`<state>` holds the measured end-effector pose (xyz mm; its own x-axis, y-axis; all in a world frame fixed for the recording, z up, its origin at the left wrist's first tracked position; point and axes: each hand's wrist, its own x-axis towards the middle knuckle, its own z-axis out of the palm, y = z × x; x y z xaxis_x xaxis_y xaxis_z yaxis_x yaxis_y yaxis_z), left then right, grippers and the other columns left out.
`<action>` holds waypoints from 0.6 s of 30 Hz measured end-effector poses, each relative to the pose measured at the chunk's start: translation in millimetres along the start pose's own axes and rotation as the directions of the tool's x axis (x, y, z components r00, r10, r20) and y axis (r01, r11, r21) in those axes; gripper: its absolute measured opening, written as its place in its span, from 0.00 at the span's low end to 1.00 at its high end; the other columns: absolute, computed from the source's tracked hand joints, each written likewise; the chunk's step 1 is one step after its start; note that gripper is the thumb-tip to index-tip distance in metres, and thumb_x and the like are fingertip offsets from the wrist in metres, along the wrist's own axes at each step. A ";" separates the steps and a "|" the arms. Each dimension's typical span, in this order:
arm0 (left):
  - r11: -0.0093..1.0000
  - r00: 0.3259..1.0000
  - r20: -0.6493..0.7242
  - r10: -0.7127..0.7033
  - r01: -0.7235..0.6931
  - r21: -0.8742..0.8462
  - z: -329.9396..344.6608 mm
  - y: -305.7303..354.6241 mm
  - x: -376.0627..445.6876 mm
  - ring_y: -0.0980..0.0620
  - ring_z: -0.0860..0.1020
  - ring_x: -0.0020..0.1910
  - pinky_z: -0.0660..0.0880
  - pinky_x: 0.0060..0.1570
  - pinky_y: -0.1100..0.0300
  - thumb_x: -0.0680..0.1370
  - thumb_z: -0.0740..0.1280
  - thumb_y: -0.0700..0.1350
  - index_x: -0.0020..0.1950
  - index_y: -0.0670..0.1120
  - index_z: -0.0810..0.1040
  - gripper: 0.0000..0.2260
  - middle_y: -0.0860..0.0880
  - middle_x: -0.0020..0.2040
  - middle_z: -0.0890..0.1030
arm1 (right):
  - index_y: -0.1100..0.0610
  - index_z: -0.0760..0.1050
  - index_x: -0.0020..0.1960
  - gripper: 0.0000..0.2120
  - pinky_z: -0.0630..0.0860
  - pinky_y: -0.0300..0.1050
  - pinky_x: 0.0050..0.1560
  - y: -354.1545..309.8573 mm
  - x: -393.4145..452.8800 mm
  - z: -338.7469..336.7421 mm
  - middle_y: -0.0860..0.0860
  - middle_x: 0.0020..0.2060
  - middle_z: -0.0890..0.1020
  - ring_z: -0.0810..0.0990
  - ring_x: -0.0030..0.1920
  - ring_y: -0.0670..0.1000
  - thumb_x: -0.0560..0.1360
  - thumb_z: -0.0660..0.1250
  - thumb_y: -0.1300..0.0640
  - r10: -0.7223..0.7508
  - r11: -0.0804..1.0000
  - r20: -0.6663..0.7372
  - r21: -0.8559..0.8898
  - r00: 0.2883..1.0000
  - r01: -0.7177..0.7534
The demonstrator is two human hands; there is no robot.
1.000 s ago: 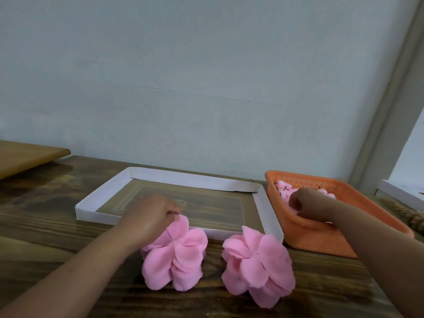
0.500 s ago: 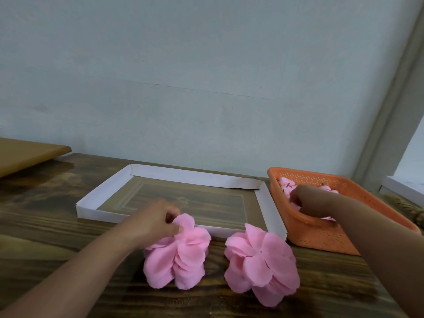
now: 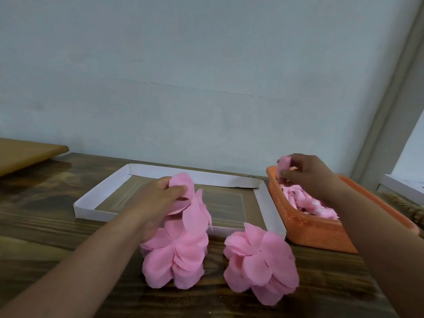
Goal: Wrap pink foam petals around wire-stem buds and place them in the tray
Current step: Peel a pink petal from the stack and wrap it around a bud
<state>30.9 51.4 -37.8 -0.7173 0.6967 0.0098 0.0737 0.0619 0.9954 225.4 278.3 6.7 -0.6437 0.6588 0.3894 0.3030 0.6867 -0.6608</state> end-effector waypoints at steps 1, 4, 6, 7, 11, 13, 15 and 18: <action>0.998 1.000 0.002 -0.027 0.027 -0.064 3.0 1.5 -1.3 0.47 0.79 0.44 0.76 0.32 0.61 0.79 0.65 0.42 0.50 0.47 0.78 0.03 0.44 0.49 0.80 | 0.58 0.78 0.44 0.03 0.79 0.44 0.42 -9.6 -5.3 5.9 0.53 0.36 0.84 0.83 0.37 0.51 0.74 0.66 0.63 -0.021 0.996 0.002 0.090 1.000 0.021; 0.951 0.991 0.072 -0.114 0.129 -0.279 12.5 4.5 -5.5 0.45 0.79 0.41 0.77 0.27 0.60 0.78 0.65 0.39 0.54 0.41 0.76 0.05 0.40 0.48 0.79 | 0.58 0.80 0.47 0.06 0.80 0.38 0.40 -38.6 -20.7 24.1 0.54 0.40 0.85 0.84 0.37 0.49 0.73 0.69 0.65 -0.054 0.917 0.020 0.396 0.998 0.042; 0.926 0.981 0.141 -0.130 0.171 -0.337 18.0 3.4 -6.9 0.47 0.79 0.35 0.76 0.26 0.60 0.79 0.63 0.39 0.56 0.39 0.74 0.08 0.40 0.43 0.79 | 0.58 0.81 0.47 0.07 0.79 0.37 0.40 -54.4 -31.3 35.3 0.56 0.41 0.85 0.84 0.37 0.50 0.71 0.70 0.67 -0.091 0.854 0.046 0.518 0.995 0.054; 0.911 0.976 0.172 -0.134 0.189 -0.366 20.9 2.5 -7.1 0.47 0.79 0.34 0.76 0.27 0.60 0.79 0.63 0.39 0.57 0.38 0.74 0.08 0.41 0.41 0.79 | 0.59 0.82 0.46 0.07 0.79 0.38 0.40 -59.9 -36.0 40.6 0.56 0.41 0.85 0.83 0.37 0.49 0.71 0.70 0.67 -0.115 0.833 0.059 0.549 0.992 0.064; 0.810 0.935 0.309 -0.174 0.315 -0.494 27.5 -2.6 -4.7 0.42 0.78 0.47 0.76 0.45 0.51 0.80 0.61 0.41 0.65 0.37 0.72 0.15 0.37 0.52 0.79 | 0.59 0.81 0.46 0.08 0.78 0.39 0.41 -68.6 -51.0 59.0 0.54 0.38 0.85 0.82 0.39 0.48 0.70 0.71 0.69 -0.196 0.796 0.116 0.598 0.974 0.090; 0.775 0.919 0.357 -0.164 0.344 -0.530 29.3 -4.7 -5.3 0.42 0.77 0.50 0.75 0.48 0.50 0.80 0.60 0.41 0.66 0.37 0.72 0.16 0.37 0.54 0.79 | 0.59 0.80 0.47 0.09 0.79 0.39 0.43 -69.8 -54.4 65.5 0.52 0.38 0.84 0.82 0.40 0.49 0.70 0.71 0.69 -0.200 0.808 0.124 0.583 0.972 0.092; 0.741 0.916 0.370 -0.155 0.355 -0.569 30.1 -7.5 -5.6 0.44 0.78 0.47 0.76 0.45 0.52 0.80 0.60 0.41 0.66 0.36 0.71 0.16 0.38 0.51 0.79 | 0.58 0.80 0.47 0.09 0.79 0.40 0.44 -69.6 -56.4 69.9 0.51 0.39 0.84 0.83 0.41 0.49 0.70 0.71 0.68 -0.192 0.825 0.108 0.556 0.975 0.101; 0.687 0.912 0.388 -0.129 0.365 -0.629 30.6 -10.1 -7.4 0.46 0.80 0.41 0.80 0.39 0.55 0.79 0.62 0.41 0.65 0.36 0.71 0.16 0.39 0.46 0.80 | 0.58 0.79 0.50 0.09 0.80 0.43 0.46 -68.9 -58.4 73.5 0.52 0.42 0.84 0.83 0.43 0.50 0.71 0.72 0.66 -0.173 0.869 0.092 0.483 0.981 0.108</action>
<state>56.6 67.5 -50.9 -0.3951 0.9052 -0.1567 -0.6465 -0.1528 0.7474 190.5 169.9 -17.7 -0.7484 0.4988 0.4372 -0.1458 0.5193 -0.8421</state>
